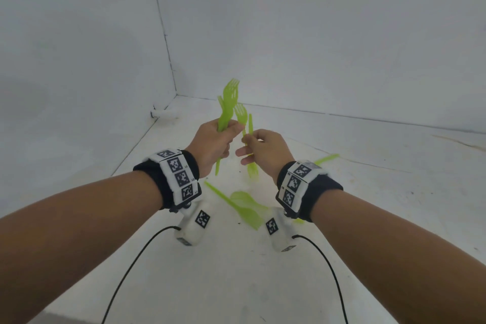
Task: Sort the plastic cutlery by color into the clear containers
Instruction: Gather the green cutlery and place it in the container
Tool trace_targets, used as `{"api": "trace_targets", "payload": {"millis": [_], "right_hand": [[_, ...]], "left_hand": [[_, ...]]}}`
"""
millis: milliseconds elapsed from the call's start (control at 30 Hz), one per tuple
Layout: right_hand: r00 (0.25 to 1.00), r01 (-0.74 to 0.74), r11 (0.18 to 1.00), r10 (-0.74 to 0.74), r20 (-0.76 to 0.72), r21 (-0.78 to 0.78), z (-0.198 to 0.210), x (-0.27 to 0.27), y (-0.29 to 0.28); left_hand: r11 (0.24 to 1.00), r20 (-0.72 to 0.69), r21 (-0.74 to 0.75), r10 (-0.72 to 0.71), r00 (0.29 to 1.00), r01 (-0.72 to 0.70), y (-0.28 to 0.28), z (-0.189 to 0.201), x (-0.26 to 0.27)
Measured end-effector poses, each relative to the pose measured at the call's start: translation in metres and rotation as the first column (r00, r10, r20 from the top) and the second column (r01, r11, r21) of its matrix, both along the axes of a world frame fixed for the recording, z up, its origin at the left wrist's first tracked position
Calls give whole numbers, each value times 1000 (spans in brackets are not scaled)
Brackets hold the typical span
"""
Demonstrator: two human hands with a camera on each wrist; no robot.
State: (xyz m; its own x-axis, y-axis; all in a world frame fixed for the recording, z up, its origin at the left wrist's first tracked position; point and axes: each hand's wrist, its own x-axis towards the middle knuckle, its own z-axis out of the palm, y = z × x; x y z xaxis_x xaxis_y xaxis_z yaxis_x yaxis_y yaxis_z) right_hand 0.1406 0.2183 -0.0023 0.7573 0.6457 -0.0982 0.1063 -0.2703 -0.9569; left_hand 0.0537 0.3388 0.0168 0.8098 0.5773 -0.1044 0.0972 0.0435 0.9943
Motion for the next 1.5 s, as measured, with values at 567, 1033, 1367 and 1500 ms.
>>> {"api": "trace_targets", "payload": {"millis": [567, 1033, 1367, 1500], "right_hand": [[942, 335, 935, -337, -1, 114, 0, 14, -38], [979, 49, 957, 12, 205, -287, -17, 2, -26], [878, -159, 779, 393, 275, -607, -31, -7, -54], [814, -217, 727, 503, 290, -651, -33, -10, -53]], "left_hand": [[995, 26, 52, 80, 996, -81, -3, 8, 13], [991, -214, 102, -67, 974, 91, -5, -2, -18], [166, -548, 799, -198, 813, 578, 26, -45, -93], [122, -505, 838, -198, 840, 532, 36, -47, -99]]}}
